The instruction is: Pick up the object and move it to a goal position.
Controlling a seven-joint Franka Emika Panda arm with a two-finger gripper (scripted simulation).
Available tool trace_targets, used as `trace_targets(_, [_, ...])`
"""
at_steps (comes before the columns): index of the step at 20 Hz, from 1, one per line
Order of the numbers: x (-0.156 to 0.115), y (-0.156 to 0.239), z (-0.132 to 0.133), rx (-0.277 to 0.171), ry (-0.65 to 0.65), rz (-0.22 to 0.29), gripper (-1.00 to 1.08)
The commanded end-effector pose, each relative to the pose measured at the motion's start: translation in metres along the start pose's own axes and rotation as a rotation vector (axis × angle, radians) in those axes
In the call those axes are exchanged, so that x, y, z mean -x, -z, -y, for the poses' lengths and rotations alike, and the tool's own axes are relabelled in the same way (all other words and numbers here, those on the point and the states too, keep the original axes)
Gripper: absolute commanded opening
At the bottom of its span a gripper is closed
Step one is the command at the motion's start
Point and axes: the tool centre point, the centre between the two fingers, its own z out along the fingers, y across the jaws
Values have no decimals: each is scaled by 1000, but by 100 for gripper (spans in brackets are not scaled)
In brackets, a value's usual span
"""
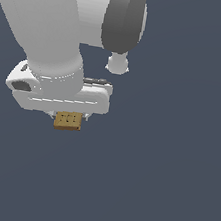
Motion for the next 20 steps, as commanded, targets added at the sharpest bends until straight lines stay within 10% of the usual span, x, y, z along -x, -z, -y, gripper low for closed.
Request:
trace_targets(1, [-4,14,-3,0,0,0,-100])
trace_targets(20, [-15,47,-12,0,0,0,-100])
